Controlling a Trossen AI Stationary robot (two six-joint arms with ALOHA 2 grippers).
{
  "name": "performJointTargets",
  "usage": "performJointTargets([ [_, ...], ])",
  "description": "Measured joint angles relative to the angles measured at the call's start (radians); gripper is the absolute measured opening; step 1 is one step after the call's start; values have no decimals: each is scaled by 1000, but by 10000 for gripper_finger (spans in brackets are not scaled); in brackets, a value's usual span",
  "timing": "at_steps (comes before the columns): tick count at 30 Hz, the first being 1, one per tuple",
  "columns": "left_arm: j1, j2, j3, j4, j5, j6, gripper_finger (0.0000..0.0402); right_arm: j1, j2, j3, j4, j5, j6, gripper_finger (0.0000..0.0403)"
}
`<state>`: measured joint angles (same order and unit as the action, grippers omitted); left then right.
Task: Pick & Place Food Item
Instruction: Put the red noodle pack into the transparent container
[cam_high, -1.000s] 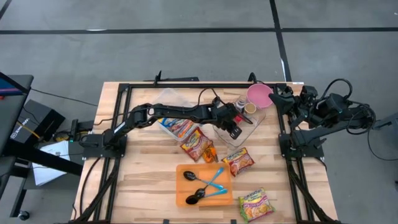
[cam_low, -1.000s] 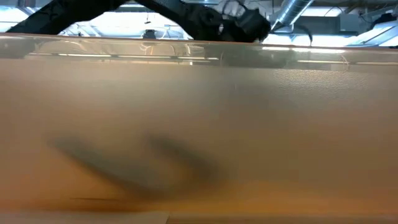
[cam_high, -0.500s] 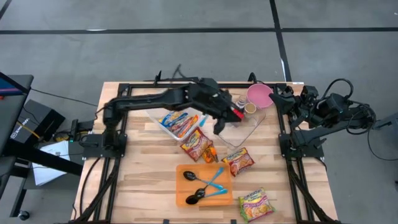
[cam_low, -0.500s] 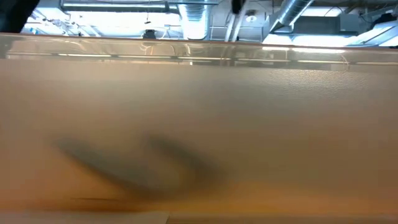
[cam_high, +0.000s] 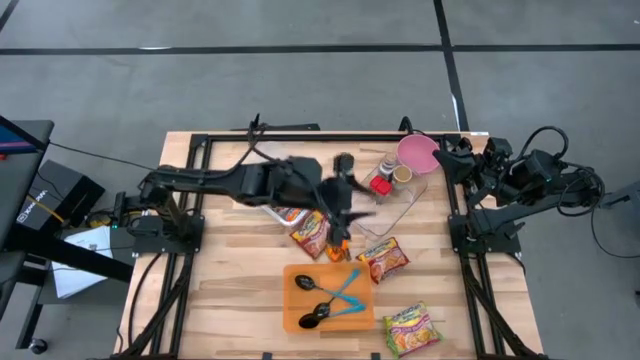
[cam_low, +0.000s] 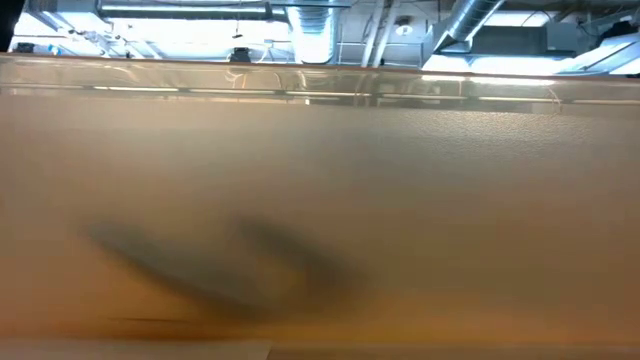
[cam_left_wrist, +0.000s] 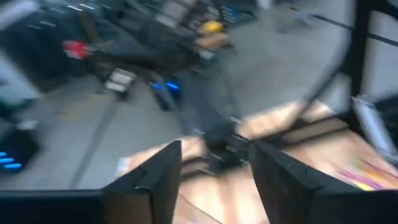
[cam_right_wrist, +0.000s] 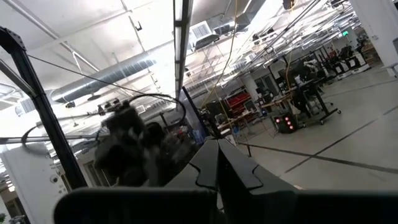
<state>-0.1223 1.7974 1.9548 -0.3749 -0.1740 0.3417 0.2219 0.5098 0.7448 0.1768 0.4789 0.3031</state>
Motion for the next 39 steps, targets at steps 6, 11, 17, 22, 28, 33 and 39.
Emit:
performJointTargets([
  [6,-2,-1,9,28,-29,-6,204,0,0,0,-4,0,0,0],
  [11,-35,16,9,-18,-21,-6,181,0,0,0,-5,0,0,0],
  [17,-56,67,11,-230,-16,-7,164,0,9,0,-19,-1,1,0],
  [22,-59,162,9,-502,-14,-6,174,0,32,0,-19,-38,-11,0],
  [28,-58,321,9,-714,-41,16,193,1,47,0,-33,-77,-31,0],
  [33,-40,420,9,-857,-64,23,188,16,39,0,-68,-119,-39,0],
  [39,-10,437,9,-871,-79,-36,168,63,25,0,-76,-120,-41,0],
])
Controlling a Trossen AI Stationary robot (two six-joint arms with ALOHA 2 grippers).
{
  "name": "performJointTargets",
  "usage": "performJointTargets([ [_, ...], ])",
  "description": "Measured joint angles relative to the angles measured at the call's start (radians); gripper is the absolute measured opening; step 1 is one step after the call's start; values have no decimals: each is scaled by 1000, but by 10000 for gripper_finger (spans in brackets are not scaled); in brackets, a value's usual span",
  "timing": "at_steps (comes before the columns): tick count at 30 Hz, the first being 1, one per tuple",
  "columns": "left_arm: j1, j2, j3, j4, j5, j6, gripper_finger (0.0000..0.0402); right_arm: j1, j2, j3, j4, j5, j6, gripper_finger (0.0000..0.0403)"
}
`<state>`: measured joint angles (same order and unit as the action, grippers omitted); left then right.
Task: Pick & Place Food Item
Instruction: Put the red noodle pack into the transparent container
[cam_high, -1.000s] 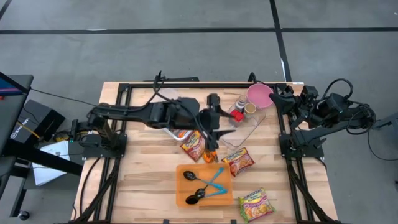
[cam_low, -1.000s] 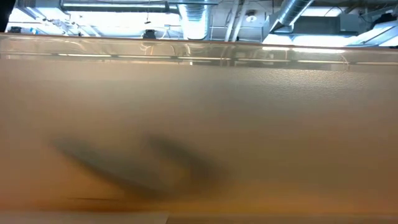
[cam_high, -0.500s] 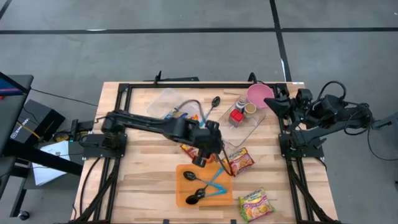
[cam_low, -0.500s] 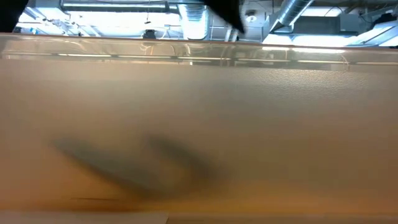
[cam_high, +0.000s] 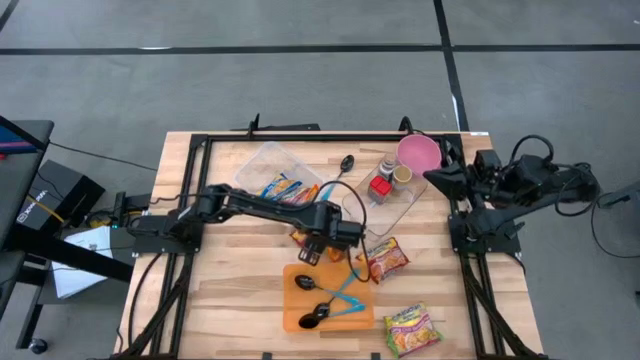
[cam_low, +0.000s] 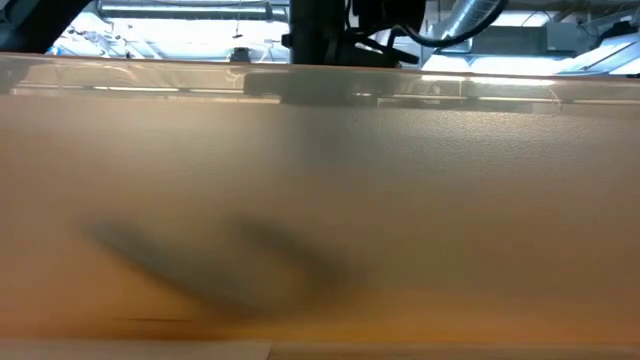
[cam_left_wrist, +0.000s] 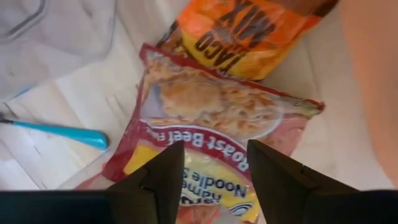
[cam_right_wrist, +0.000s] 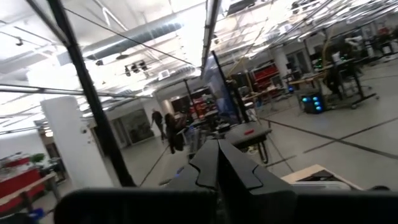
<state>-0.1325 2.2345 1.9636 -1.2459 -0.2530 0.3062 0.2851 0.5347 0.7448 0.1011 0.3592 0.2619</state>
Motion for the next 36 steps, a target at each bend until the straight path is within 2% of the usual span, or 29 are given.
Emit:
performJointTargets([
  [6,37,0,-6,-15,52,-28,154,55,-30,0,-44,-4,-4,0],
  [12,39,-2,-68,8,19,-27,153,87,-41,0,-69,-4,-7,0],
  [21,44,0,-97,35,58,-57,146,95,-46,0,-73,-4,-11,0],
  [31,55,0,-97,103,71,-79,96,94,-46,0,-91,-3,-3,0],
  [36,55,0,-97,103,104,-80,41,94,-46,0,-91,-3,0,0],
])
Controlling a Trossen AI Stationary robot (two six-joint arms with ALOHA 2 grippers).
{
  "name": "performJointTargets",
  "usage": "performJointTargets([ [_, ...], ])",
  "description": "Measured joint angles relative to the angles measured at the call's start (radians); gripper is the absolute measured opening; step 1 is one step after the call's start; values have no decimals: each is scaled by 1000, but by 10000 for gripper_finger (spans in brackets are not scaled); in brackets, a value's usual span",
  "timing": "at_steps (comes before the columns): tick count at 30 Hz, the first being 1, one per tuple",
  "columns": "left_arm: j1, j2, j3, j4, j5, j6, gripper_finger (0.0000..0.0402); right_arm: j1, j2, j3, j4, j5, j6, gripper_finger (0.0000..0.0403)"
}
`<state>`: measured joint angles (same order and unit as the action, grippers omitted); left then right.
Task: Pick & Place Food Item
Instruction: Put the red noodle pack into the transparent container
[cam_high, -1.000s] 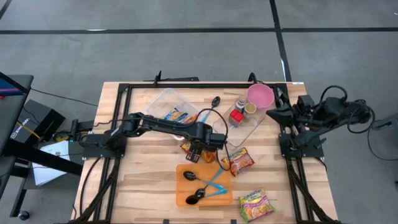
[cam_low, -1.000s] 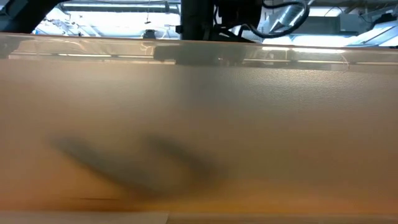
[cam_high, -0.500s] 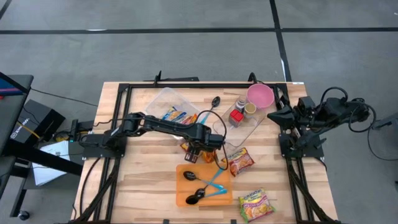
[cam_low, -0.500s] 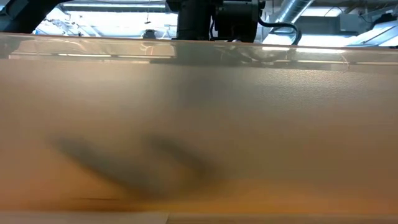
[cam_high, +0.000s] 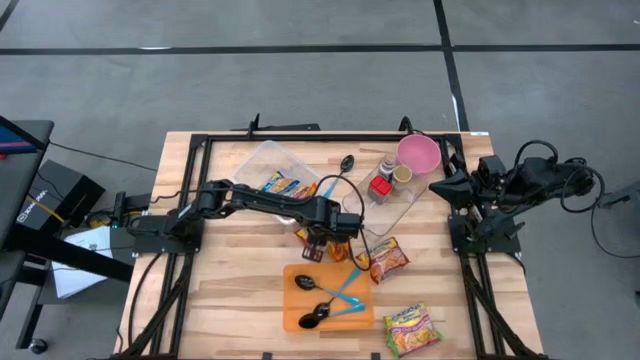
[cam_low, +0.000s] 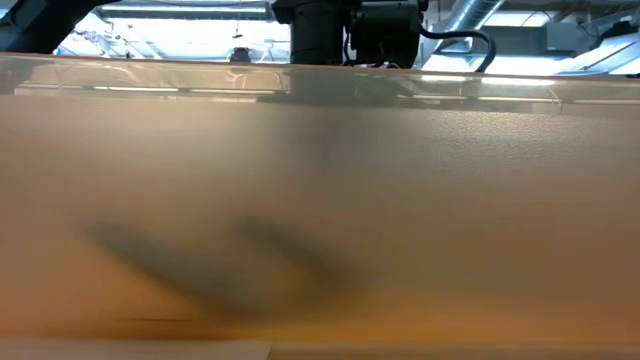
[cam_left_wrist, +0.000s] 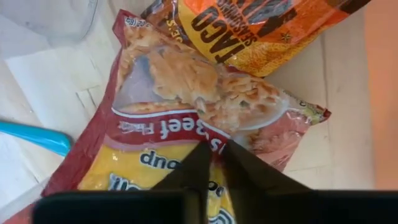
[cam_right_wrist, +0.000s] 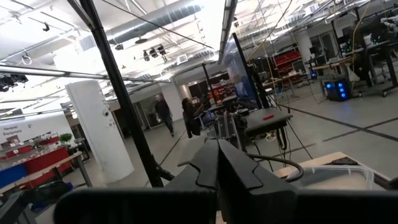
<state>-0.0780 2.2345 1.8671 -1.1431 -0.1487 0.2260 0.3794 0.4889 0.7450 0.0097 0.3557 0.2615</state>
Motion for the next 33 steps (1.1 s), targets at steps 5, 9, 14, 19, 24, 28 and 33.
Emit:
performJointTargets([
  [5,-1,-2,0,0,0,-32,6,0,0,0,0,0,1,0],
  [9,-1,-10,0,9,0,-46,1,0,0,0,1,0,1,0],
  [14,-1,-35,0,18,-14,-56,1,0,0,0,3,0,1,0],
  [19,-1,-76,0,25,-20,-81,0,0,0,0,3,0,1,0],
  [24,-1,-117,0,26,-8,-91,0,0,0,0,2,0,1,0],
  [28,-1,-150,0,39,50,-97,0,0,0,0,1,0,1,0],
  [33,-4,-177,0,57,51,-112,0,0,0,0,-3,0,1,0],
])
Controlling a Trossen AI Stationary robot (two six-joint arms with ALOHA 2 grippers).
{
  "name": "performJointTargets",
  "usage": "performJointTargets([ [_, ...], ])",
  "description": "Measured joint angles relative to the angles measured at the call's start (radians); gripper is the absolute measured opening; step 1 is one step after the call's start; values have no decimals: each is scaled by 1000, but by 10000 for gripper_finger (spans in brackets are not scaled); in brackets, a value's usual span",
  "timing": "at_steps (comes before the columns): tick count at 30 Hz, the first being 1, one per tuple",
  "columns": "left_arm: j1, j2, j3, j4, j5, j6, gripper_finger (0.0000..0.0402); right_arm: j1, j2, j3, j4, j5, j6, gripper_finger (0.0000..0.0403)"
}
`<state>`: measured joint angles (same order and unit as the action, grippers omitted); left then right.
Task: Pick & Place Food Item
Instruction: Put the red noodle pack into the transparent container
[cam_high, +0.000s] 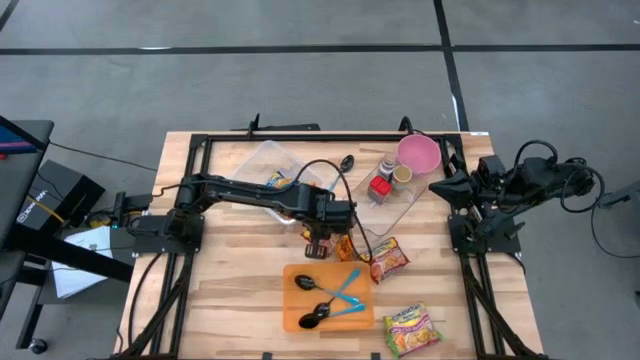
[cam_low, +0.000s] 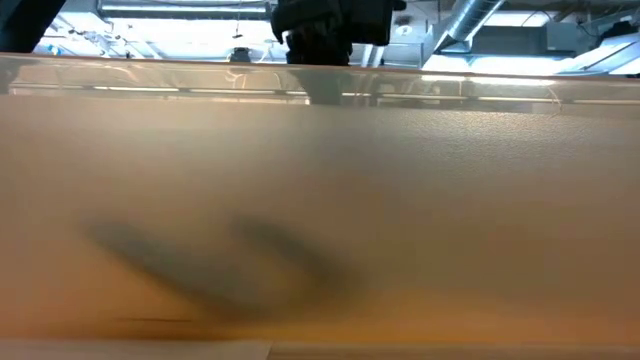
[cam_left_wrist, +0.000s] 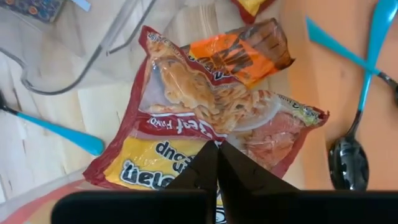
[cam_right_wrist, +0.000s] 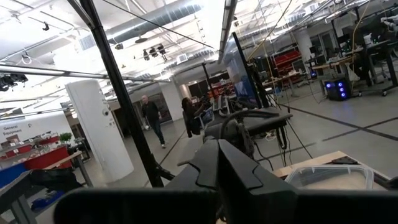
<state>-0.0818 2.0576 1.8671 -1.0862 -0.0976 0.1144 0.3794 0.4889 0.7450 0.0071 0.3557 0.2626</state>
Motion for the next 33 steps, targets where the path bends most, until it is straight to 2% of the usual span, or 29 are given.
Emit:
performJointTargets([
  [15,-2,-53,0,38,19,-39,0,0,1,0,-5,-15,0,0],
  [26,-2,-193,0,47,-8,-75,0,0,1,0,-26,-15,0,0],
  [33,12,-283,0,-35,-58,-63,0,0,1,0,-26,-15,0,0],
])
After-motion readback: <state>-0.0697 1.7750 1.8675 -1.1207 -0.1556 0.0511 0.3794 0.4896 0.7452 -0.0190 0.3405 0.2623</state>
